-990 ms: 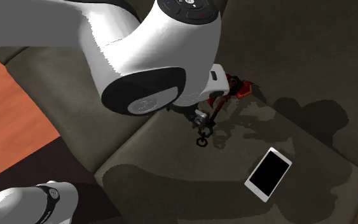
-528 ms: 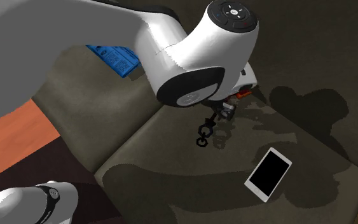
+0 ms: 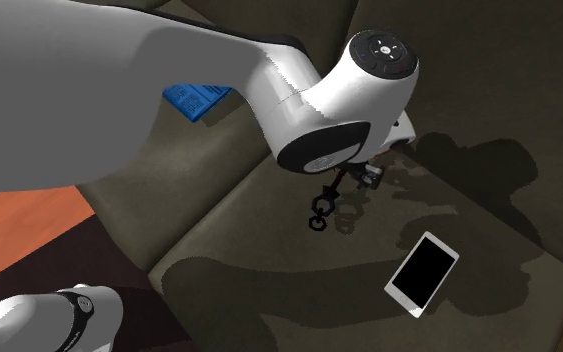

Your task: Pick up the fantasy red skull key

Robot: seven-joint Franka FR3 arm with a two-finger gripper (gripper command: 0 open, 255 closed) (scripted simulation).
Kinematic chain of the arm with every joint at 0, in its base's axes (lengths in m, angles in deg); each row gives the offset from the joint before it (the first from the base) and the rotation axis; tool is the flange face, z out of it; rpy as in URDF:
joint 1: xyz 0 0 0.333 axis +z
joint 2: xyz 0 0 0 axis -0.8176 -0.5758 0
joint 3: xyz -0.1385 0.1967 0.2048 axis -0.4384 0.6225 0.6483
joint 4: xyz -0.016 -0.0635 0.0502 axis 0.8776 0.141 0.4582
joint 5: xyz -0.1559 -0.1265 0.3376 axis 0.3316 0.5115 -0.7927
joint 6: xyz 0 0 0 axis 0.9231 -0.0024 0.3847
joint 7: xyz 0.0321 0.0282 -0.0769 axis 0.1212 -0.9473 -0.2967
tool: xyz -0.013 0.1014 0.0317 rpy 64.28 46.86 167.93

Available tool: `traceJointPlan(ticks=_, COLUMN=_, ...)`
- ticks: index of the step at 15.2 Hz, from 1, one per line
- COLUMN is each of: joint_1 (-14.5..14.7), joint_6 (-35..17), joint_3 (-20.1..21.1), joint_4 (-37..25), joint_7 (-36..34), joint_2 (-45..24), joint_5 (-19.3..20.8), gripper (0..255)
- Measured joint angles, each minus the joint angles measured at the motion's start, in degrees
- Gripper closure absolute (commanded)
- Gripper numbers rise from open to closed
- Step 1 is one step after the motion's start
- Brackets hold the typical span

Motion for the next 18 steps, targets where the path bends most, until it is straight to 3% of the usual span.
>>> traceJointPlan(ticks=3, joint_1=-0.03, joint_6=-1.69, joint_3=0.16, joint_4=0.41, joint_7=0.13, joint_2=-1.27, joint_5=-0.3, gripper=0)
traceJointPlan(ticks=4, joint_1=-0.04, joint_6=-2.0, joint_3=0.18, joint_4=0.66, joint_7=0.16, joint_2=-1.34, joint_5=-0.33, gripper=255)
traceJointPlan(ticks=18, joint_1=-0.03, joint_6=-0.47, joint_3=0.03, joint_4=0.17, joint_7=0.07, joint_2=-0.28, joint_5=-0.08, gripper=255)
